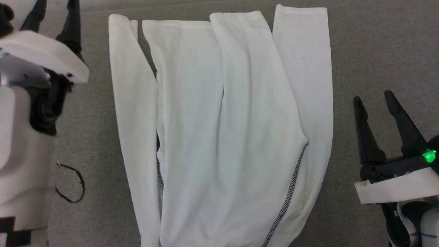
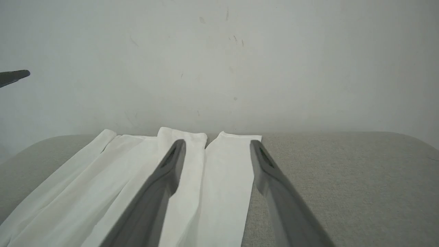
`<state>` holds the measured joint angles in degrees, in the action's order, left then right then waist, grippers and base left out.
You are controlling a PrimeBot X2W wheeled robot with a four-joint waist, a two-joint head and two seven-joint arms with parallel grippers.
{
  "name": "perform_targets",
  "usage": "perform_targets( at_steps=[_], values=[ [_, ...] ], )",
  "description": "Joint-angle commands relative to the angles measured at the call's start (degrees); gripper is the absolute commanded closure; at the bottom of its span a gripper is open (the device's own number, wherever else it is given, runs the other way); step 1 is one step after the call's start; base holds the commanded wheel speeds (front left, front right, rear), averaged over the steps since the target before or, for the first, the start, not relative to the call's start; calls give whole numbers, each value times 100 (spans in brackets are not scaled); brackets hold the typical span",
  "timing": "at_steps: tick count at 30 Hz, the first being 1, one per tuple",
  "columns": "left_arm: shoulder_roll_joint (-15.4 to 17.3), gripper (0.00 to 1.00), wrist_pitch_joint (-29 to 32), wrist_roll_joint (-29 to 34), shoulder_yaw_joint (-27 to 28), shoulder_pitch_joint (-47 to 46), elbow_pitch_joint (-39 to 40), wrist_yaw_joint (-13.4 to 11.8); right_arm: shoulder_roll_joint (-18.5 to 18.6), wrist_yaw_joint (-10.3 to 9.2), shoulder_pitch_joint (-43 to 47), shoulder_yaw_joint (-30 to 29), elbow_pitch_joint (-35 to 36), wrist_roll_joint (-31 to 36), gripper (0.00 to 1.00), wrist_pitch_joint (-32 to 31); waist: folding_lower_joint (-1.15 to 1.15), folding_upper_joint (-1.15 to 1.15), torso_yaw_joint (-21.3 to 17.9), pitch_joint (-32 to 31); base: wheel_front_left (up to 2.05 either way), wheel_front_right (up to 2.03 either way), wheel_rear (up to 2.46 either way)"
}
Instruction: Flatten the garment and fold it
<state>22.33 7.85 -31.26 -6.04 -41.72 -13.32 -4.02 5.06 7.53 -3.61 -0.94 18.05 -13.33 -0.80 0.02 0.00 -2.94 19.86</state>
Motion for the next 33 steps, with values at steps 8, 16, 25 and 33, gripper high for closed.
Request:
perform_targets(
  at_steps=[8, 16, 25, 33],
  values=[
    [565, 0, 1271, 8, -225, -1527, -1544, 319, -49, -4, -397, 308, -88, -108, 0, 212, -2, 0, -928, 1186, 0, 0, 0],
    [1075, 0, 2657, 51, -407, -2135, -2597, 300, -100, -4, -526, 530, -235, -248, 0, 345, -2, 0, -1324, 1574, 0, 0, 0],
    [1330, 81, 4285, 52, -733, -1962, -2950, 215, -130, -4, -519, 556, -392, -355, 0, 410, -2, 0, -1421, 1646, 0, 0, 0],
    [1291, 100, 3828, 108, -701, -1644, -2438, -14, -102, -4, -538, 485, -489, -329, 0, 344, -2, 0, -1265, 1318, 0, 0, 0]
  ],
)
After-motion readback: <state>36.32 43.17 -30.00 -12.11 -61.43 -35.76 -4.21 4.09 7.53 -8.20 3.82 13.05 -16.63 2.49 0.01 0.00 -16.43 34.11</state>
